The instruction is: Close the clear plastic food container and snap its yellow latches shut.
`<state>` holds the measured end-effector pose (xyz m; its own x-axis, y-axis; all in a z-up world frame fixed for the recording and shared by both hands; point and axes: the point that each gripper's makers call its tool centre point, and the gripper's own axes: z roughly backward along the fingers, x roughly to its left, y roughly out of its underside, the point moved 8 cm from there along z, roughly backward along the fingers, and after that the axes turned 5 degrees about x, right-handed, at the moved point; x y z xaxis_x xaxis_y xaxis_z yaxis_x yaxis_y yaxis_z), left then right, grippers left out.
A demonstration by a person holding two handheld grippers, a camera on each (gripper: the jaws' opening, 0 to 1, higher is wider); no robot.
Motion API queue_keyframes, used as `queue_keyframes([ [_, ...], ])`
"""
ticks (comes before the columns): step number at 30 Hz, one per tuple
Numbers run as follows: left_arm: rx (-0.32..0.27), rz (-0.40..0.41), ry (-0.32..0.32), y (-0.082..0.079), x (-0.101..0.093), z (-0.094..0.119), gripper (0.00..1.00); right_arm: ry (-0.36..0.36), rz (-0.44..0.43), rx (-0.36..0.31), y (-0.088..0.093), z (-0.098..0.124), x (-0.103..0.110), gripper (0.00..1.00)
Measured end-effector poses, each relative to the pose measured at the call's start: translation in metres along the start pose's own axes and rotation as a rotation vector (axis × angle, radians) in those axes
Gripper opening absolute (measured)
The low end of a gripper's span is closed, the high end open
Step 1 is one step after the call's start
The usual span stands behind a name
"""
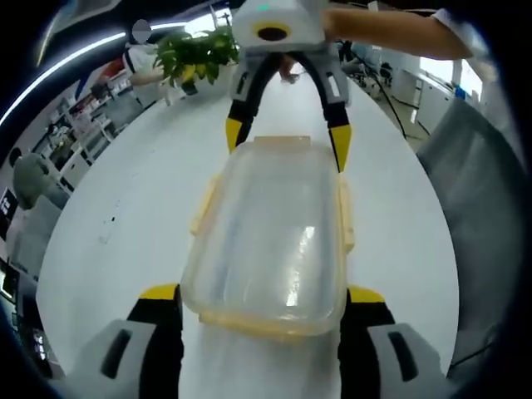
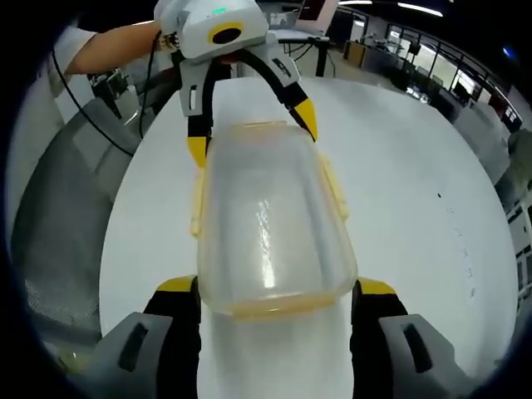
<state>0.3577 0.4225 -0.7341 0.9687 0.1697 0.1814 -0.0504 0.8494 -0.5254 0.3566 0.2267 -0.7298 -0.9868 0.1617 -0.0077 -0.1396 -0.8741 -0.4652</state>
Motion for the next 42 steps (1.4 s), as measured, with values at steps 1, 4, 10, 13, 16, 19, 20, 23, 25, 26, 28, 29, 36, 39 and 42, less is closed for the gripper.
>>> queue_keyframes([
  [1,0.002,-0.001,0.000,0.000,0.003,-0.001,0.74,0.000,0.000,-0.001,0.000,0.000,-0.002,0.71],
  [4,0.006,-0.003,0.001,-0.001,0.010,-0.002,0.74,0.001,-0.002,-0.005,-0.001,-0.001,-0.009,0.71],
  [10,-0.005,-0.002,0.002,0.000,0.021,-0.006,0.74,0.008,-0.002,-0.009,-0.003,-0.002,-0.019,0.71],
  [13,-0.010,-0.001,0.000,0.000,0.025,-0.006,0.74,0.008,-0.005,-0.016,-0.003,-0.003,-0.024,0.71],
  [16,-0.011,-0.002,0.001,0.001,0.029,-0.007,0.74,0.008,-0.004,-0.018,-0.005,-0.003,-0.027,0.71],
  [19,-0.008,-0.003,-0.003,0.001,0.032,-0.008,0.74,0.010,-0.003,-0.022,-0.006,-0.004,-0.031,0.71],
  [20,-0.008,-0.004,-0.005,0.001,0.034,-0.008,0.74,0.010,-0.003,-0.023,-0.006,-0.004,-0.032,0.71],
  [23,-0.006,-0.007,-0.008,0.000,0.037,-0.009,0.74,0.011,-0.003,-0.025,-0.007,-0.005,-0.036,0.71],
  [25,-0.005,-0.009,-0.008,0.000,0.039,-0.010,0.74,0.011,-0.003,-0.025,-0.007,-0.005,-0.038,0.71],
  [26,-0.006,-0.008,-0.009,0.000,0.040,-0.010,0.74,0.012,-0.002,-0.025,-0.007,-0.005,-0.039,0.71],
  [28,-0.010,-0.008,-0.010,0.001,0.043,-0.010,0.74,0.012,-0.003,-0.025,-0.008,-0.006,-0.041,0.71],
  [29,-0.011,-0.008,-0.011,0.001,0.044,-0.011,0.74,0.013,-0.003,-0.026,-0.008,-0.006,-0.043,0.71],
  [36,-0.008,-0.016,-0.016,0.000,0.051,-0.014,0.75,0.018,-0.006,-0.028,-0.008,-0.006,-0.051,0.71],
  [39,-0.007,-0.017,-0.016,-0.001,0.054,-0.014,0.75,0.021,-0.007,-0.026,-0.009,-0.006,-0.052,0.71],
  [42,-0.021,-0.012,-0.015,0.000,0.056,-0.014,0.75,0.022,-0.007,-0.029,-0.008,-0.006,-0.053,0.71],
])
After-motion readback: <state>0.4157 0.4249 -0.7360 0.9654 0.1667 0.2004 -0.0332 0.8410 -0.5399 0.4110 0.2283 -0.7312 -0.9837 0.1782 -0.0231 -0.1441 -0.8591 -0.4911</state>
